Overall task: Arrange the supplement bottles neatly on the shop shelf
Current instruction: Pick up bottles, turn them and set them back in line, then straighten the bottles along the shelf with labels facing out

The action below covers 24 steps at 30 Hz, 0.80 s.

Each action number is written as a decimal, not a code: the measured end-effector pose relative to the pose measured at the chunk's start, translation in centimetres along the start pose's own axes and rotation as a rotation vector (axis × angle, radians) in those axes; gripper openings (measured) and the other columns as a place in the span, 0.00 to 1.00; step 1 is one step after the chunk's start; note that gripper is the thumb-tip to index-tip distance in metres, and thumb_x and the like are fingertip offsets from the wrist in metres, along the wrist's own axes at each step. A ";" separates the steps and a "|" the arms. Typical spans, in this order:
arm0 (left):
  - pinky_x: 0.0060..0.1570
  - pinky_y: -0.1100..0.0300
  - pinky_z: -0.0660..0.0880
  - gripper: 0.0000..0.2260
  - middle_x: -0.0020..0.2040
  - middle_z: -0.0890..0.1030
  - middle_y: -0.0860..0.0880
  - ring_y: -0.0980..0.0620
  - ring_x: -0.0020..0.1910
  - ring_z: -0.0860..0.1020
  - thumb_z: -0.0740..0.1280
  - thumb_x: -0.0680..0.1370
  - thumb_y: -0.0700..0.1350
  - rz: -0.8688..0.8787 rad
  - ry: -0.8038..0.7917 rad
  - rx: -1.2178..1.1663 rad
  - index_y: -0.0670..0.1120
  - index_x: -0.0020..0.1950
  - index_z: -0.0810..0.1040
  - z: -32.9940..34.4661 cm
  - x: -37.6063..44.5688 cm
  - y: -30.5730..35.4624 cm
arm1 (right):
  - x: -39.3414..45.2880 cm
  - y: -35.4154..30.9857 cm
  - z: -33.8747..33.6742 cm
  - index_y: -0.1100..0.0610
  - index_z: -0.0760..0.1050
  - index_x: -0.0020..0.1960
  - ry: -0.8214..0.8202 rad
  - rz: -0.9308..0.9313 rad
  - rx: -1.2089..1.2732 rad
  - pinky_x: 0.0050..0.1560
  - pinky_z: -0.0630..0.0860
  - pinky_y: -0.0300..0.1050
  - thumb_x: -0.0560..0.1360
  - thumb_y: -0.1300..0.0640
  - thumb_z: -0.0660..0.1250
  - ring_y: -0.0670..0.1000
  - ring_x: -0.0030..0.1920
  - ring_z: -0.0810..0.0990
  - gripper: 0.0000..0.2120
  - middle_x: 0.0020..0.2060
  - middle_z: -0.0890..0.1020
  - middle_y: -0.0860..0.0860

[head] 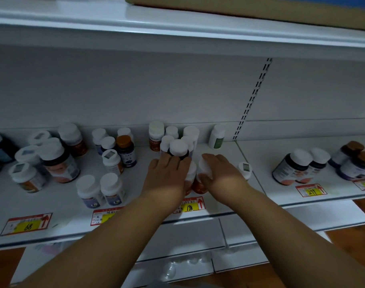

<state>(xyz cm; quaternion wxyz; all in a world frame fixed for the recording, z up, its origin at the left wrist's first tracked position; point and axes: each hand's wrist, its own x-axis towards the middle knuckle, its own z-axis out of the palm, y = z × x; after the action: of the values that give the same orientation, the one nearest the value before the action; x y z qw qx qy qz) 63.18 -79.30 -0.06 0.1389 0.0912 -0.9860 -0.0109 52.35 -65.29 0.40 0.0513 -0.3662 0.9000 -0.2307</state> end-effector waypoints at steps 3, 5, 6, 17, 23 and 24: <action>0.48 0.48 0.69 0.24 0.54 0.78 0.44 0.40 0.52 0.75 0.70 0.70 0.55 -0.009 0.058 -0.017 0.45 0.63 0.76 0.0 -0.1 -0.1 | -0.3 0.0 -0.4 0.57 0.68 0.71 0.080 -0.060 -0.018 0.54 0.69 0.46 0.77 0.51 0.65 0.58 0.58 0.75 0.24 0.60 0.75 0.58; 0.51 0.47 0.70 0.27 0.55 0.78 0.45 0.40 0.53 0.75 0.71 0.69 0.57 -0.024 0.085 -0.036 0.45 0.63 0.75 -0.1 0.0 0.0 | 0.2 0.3 -1.6 0.57 0.72 0.68 0.186 -0.082 0.005 0.56 0.68 0.45 0.79 0.53 0.62 0.58 0.58 0.75 0.19 0.58 0.78 0.58; 0.52 0.46 0.70 0.28 0.55 0.78 0.45 0.40 0.53 0.75 0.71 0.69 0.59 -0.034 0.095 -0.036 0.44 0.64 0.75 -0.2 0.1 0.1 | 0.8 0.7 -2.5 0.57 0.75 0.64 0.238 -0.083 0.026 0.54 0.70 0.46 0.79 0.54 0.61 0.58 0.56 0.76 0.15 0.55 0.79 0.58; 0.55 0.49 0.69 0.23 0.55 0.78 0.48 0.43 0.54 0.74 0.61 0.74 0.58 -0.020 0.161 -0.135 0.47 0.63 0.76 -2.3 3.6 3.6 | 13.9 8.1 -6.0 0.52 0.64 0.74 -0.144 0.048 -0.147 0.59 0.70 0.47 0.80 0.50 0.61 0.61 0.64 0.72 0.23 0.68 0.68 0.60; 0.53 0.50 0.70 0.20 0.54 0.79 0.48 0.44 0.53 0.75 0.62 0.74 0.56 -0.081 0.154 -0.190 0.47 0.62 0.77 -1.9 5.1 5.7 | 16.6 9.5 -3.7 0.60 0.69 0.59 -0.121 -0.098 -0.102 0.46 0.68 0.45 0.75 0.56 0.69 0.61 0.55 0.76 0.16 0.56 0.75 0.61; 0.54 0.51 0.69 0.20 0.54 0.79 0.48 0.44 0.53 0.75 0.63 0.75 0.55 -0.093 0.153 -0.200 0.47 0.63 0.77 -1.8 5.3 5.9 | 16.7 9.6 -3.7 0.60 0.69 0.56 -0.102 -0.104 -0.100 0.43 0.66 0.45 0.75 0.56 0.69 0.61 0.52 0.76 0.15 0.53 0.75 0.61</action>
<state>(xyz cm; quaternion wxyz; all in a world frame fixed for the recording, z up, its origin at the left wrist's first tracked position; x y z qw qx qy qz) 57.60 -74.45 3.37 0.2216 0.1231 -0.9612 -0.1086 33.14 -69.31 0.64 0.0666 -0.4259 0.8864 -0.1688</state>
